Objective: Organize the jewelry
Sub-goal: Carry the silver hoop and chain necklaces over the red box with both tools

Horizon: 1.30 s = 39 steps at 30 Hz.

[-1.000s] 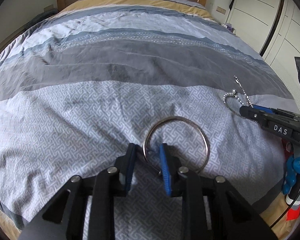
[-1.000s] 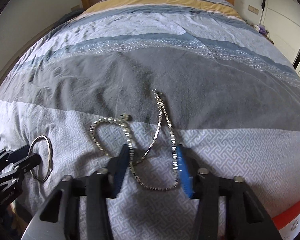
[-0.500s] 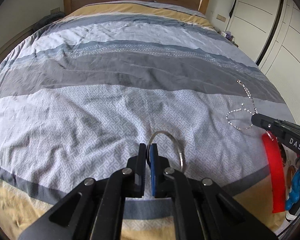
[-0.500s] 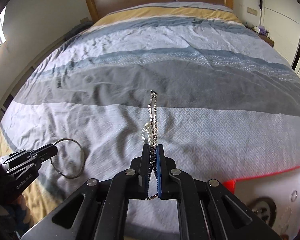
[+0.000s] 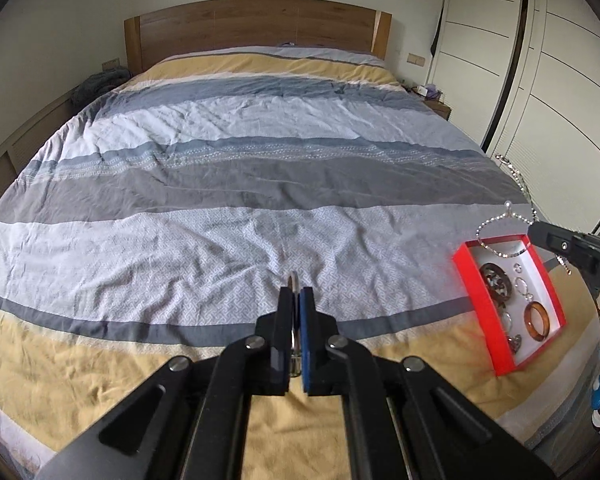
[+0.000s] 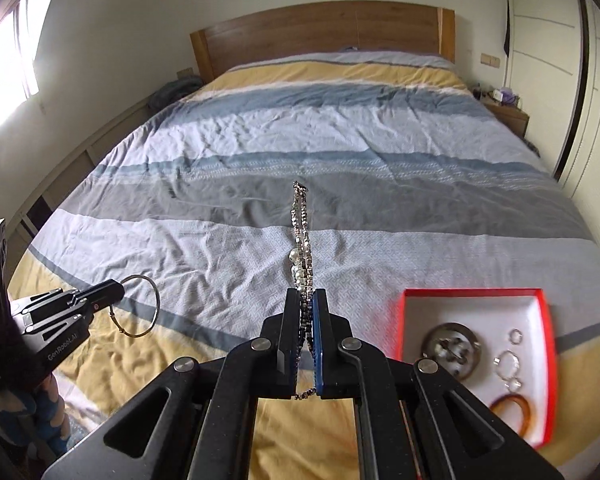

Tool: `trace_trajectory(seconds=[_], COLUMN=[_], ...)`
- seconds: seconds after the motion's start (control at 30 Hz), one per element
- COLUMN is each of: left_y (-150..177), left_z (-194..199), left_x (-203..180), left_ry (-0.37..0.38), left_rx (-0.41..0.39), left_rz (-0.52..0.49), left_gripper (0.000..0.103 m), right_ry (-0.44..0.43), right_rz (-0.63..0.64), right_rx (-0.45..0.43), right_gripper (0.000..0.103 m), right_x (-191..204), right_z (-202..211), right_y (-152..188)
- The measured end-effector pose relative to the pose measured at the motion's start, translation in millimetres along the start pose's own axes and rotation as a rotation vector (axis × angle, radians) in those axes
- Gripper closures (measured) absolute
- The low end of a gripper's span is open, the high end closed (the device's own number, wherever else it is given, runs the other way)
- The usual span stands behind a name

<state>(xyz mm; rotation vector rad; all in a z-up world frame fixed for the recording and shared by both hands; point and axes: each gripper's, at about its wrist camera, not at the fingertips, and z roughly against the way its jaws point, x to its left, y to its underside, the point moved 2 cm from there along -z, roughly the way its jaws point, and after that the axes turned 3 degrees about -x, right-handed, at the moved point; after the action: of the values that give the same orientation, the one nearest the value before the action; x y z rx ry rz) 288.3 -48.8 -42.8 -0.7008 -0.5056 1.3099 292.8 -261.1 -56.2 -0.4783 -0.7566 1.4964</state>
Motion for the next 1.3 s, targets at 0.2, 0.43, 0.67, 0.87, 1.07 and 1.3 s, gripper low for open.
trace_trajectory(seconds=[0.2, 0.43, 0.67, 0.87, 1.07, 1.3], left_y=[-0.9, -2.7, -5.7, -5.3, 1.2, 6.6], left_z=[54.0, 93.5, 114.3, 118.2, 111.3, 96.5], left_x=[-27.6, -75.8, -132.6, -175.3, -215.6, -257.0], left_ry=[0.010, 0.042, 0.084, 0.116, 0.159, 0.207], left_rx=[-0.056, -0.085, -0.109, -0.114, -0.097, -0.075], left_rz=[-0.035, -0.084, -0.167, -0.220, -0.265, -0.309], left_gripper=[0.100, 0.100, 0.100, 0.100, 0.100, 0.100], right_ry=[0.045, 0.089, 0.143, 0.168, 0.188, 0.205], right_rz=[0.002, -0.014, -0.061, -0.085, -0.116, -0.166], right_rx=[-0.057, -0.072, -0.098, -0.114, -0.121, -0.121], right_gripper=[0.097, 0.097, 0.097, 0.097, 0.097, 0.097], right_x=[-14.4, -48.3, -92.7, -116.9, -141.5, -174.8], right_z=[70.9, 131.4, 171.2, 189.5, 197.9, 198.9], right_y=[9.8, 32.9, 52.7, 64.3, 74.9, 85.2])
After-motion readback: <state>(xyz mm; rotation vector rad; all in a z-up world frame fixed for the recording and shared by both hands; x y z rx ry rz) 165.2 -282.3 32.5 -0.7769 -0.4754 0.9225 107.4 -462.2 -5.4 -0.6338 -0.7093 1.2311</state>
